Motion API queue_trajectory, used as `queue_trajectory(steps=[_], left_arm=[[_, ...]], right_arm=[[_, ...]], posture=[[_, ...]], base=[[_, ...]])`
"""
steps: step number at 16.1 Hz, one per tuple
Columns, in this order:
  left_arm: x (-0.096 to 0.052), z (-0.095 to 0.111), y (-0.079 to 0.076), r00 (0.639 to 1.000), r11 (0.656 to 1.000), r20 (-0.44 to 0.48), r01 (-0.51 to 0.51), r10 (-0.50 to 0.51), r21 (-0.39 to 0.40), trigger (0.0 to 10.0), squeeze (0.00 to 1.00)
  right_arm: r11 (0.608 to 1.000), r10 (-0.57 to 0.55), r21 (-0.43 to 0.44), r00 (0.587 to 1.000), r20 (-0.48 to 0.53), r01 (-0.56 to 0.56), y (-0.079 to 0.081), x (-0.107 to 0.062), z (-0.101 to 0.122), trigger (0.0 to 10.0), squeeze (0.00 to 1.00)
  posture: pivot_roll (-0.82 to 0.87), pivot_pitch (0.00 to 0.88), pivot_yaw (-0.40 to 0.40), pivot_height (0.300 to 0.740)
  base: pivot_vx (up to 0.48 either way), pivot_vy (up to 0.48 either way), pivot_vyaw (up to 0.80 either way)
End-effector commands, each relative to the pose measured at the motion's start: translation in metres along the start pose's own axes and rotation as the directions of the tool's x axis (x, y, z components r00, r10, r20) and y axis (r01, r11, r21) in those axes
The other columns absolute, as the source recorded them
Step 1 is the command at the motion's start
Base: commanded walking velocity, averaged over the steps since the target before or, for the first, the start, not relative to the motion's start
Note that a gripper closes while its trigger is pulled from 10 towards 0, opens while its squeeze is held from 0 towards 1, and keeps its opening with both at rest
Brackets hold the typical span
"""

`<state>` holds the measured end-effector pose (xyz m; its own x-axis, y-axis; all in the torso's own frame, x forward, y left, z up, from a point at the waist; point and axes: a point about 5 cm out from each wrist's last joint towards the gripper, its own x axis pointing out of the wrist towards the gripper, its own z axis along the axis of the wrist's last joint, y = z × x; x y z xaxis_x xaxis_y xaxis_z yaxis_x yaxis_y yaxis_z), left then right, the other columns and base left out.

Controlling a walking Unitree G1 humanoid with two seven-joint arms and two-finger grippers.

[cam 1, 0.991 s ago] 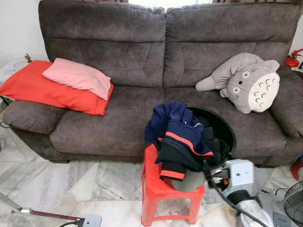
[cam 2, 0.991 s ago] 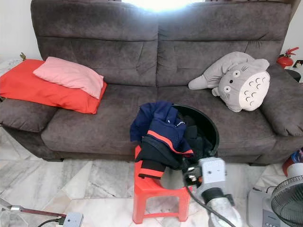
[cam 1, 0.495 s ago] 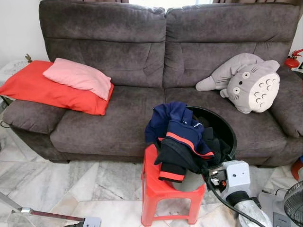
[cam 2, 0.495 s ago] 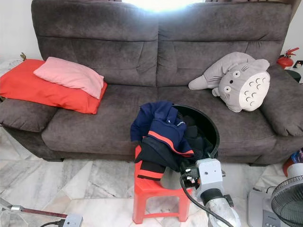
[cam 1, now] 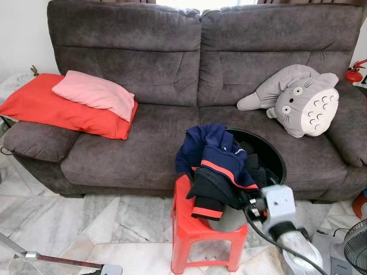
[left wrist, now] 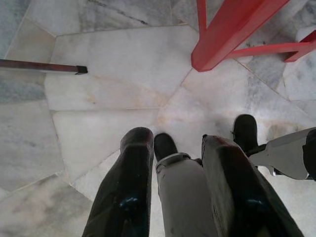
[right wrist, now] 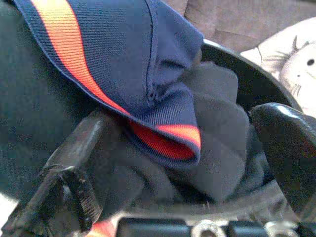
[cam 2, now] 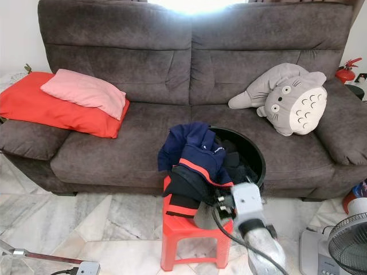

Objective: Hang hanger

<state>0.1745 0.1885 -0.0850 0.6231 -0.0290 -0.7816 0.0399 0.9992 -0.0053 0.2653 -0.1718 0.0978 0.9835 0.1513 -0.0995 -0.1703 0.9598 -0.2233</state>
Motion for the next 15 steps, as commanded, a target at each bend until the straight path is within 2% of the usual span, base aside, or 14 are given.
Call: queue_trajectory(steps=[1, 3, 5, 6, 8, 9, 11, 13, 15], left_arm=[[-0.002, -0.009, 0.001, 0.999, 1.000, -0.037, -0.005, 0.004, -0.005, 10.0, 0.00], [-0.002, -0.008, 0.002, 0.999, 1.000, -0.036, -0.010, 0.009, -0.007, 10.0, 0.00], [-0.002, -0.009, 0.003, 0.999, 1.000, -0.038, -0.012, 0.011, -0.008, 10.0, 0.00], [-0.002, -0.010, 0.003, 0.999, 1.000, -0.040, -0.011, 0.011, -0.006, 10.0, 0.00], [-0.003, -0.010, 0.004, 0.999, 1.000, -0.042, -0.009, 0.009, 0.001, 10.0, 0.00], [-0.002, -0.009, 0.004, 0.999, 1.000, -0.041, -0.009, 0.009, 0.001, 10.0, 0.00], [-0.002, -0.009, 0.004, 0.999, 1.000, -0.041, -0.009, 0.009, 0.002, 10.0, 0.00], [-0.002, -0.009, 0.004, 0.999, 1.000, -0.042, -0.010, 0.010, 0.005, 10.0, 0.00], [-0.002, -0.009, 0.004, 0.999, 1.000, -0.043, -0.010, 0.010, 0.004, 10.0, 0.00]], right_arm=[[1.000, 0.004, -0.014, 1.000, 0.001, -0.004, 0.002, 0.005, 0.002, 10.0, 0.00], [1.000, -0.007, -0.018, 1.000, 0.003, 0.007, 0.001, 0.008, 0.003, 10.0, 0.00], [0.989, -0.144, -0.013, 0.988, 0.048, 0.145, -0.011, 0.008, 0.010, 10.0, 0.00], [0.967, -0.255, 0.004, 0.962, 0.095, 0.255, -0.021, 0.005, 0.016, 10.0, 0.00], [0.938, -0.346, 0.025, 0.932, 0.103, 0.346, -0.025, -0.001, 0.016, 10.0, 0.00], [0.934, -0.356, 0.054, 0.931, 0.078, 0.352, -0.023, -0.003, 0.012, 10.0, 0.00], [0.949, -0.306, 0.087, 0.951, 0.034, 0.302, -0.013, -0.002, 0.004, 10.0, 0.00], [0.969, -0.234, 0.085, 0.972, 0.020, 0.232, -0.004, 0.004, 0.003, 10.0, 0.00], [0.976, -0.205, 0.076, 0.978, 0.027, 0.203, -0.002, 0.008, 0.004, 10.0, 0.00]], posture=[[-0.18, 0.071, 0.012, 0.740], [-0.17, 0.071, 0.013, 0.740], [-0.17, 0.074, 0.016, 0.740], [-0.18, 0.075, 0.017, 0.740], [-0.18, 0.077, 0.020, 0.740], [-0.18, 0.079, 0.021, 0.740], [-0.18, 0.078, 0.023, 0.740], [-0.18, 0.077, 0.022, 0.740], [-0.17, 0.075, 0.019, 0.740]], base=[[0.000, 0.000, 0.00], [0.000, 0.000, 0.00], [0.000, 0.000, 0.00], [0.000, 0.000, 0.00], [0.000, 0.000, 0.00], [0.000, 0.000, 0.00], [0.000, 0.000, 0.00], [0.000, 0.000, 0.00], [0.000, 0.000, 0.00]])
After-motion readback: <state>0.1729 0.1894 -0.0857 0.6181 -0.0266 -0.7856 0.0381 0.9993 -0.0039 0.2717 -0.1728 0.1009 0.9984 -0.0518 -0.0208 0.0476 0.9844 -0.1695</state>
